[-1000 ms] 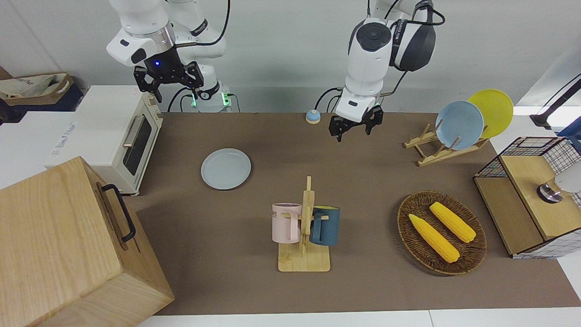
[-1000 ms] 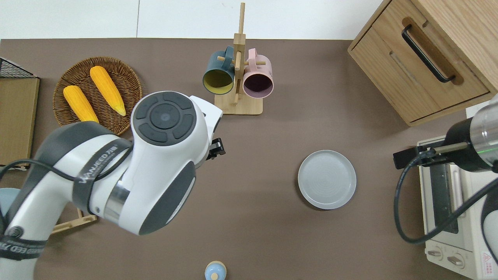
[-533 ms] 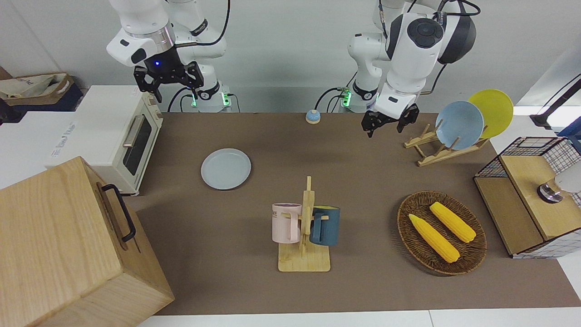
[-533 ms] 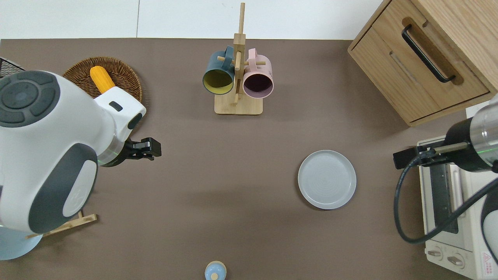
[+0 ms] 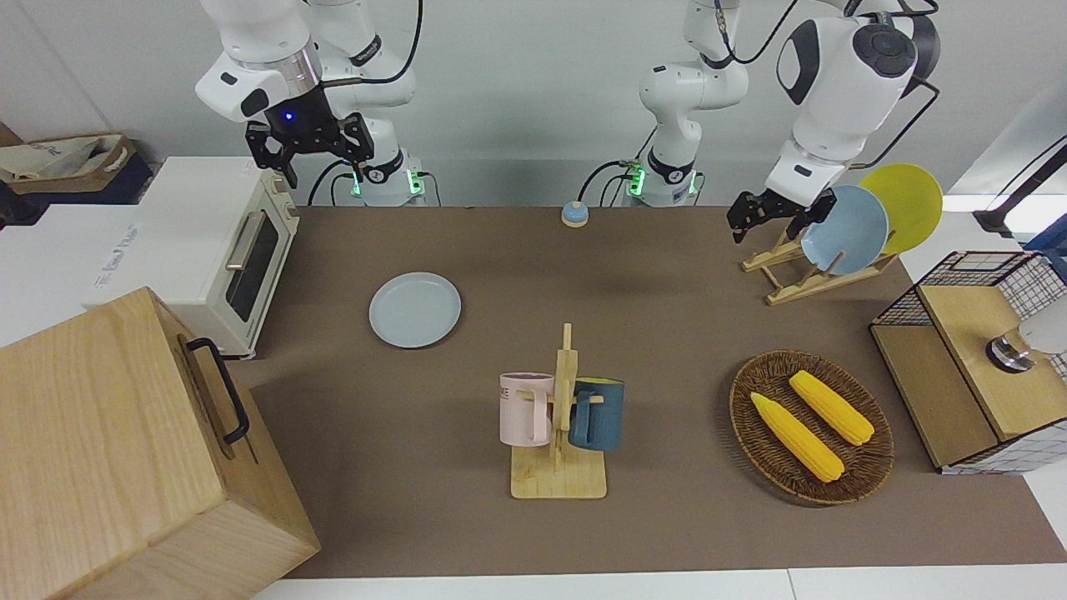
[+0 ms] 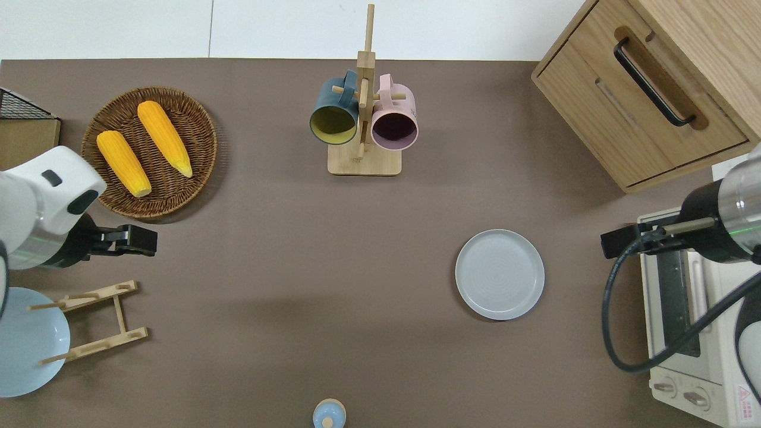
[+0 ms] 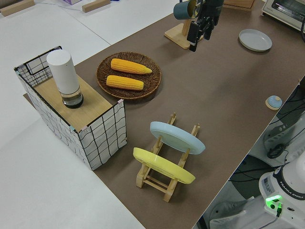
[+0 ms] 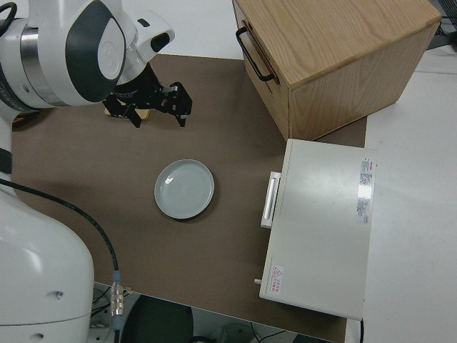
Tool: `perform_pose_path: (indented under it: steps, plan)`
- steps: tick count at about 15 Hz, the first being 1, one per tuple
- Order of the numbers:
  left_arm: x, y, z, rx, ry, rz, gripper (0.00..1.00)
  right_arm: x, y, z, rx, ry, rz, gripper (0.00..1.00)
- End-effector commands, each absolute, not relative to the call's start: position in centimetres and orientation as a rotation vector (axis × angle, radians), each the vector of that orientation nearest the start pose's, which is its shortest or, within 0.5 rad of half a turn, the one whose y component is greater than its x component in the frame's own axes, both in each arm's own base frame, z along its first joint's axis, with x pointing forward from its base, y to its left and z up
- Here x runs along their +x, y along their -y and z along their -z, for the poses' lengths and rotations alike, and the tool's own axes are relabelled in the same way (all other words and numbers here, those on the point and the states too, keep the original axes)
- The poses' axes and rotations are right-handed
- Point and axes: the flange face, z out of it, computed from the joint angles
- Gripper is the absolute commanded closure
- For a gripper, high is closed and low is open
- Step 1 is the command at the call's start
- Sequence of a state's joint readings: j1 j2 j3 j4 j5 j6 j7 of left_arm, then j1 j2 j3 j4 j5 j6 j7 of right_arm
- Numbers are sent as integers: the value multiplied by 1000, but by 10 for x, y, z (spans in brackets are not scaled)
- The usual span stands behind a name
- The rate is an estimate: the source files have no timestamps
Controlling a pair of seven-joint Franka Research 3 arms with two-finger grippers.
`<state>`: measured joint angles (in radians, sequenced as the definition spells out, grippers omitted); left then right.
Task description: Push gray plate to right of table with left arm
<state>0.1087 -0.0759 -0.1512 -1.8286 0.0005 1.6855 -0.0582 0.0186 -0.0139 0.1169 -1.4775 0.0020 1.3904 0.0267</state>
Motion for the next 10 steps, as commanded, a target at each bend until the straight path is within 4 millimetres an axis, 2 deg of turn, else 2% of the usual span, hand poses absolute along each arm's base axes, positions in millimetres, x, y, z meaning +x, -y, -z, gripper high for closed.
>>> perform_pose_path:
  steps: [1,3,6,10]
  plan:
    - [512,-20,-551,-3165,-34,-50,2,524,-70,-664,-3131,159,-121,17]
    - [510,-38,-558,-3174,-64,-5,0,524,-70,-664,-3131,159,-121,17]
    - [520,-43,-568,-3166,-57,116,0,524,-70,-664,-3131,161,-121,17]
    - [521,-31,-569,-3175,-88,116,0,524,-71,-664,-3131,164,-121,17]
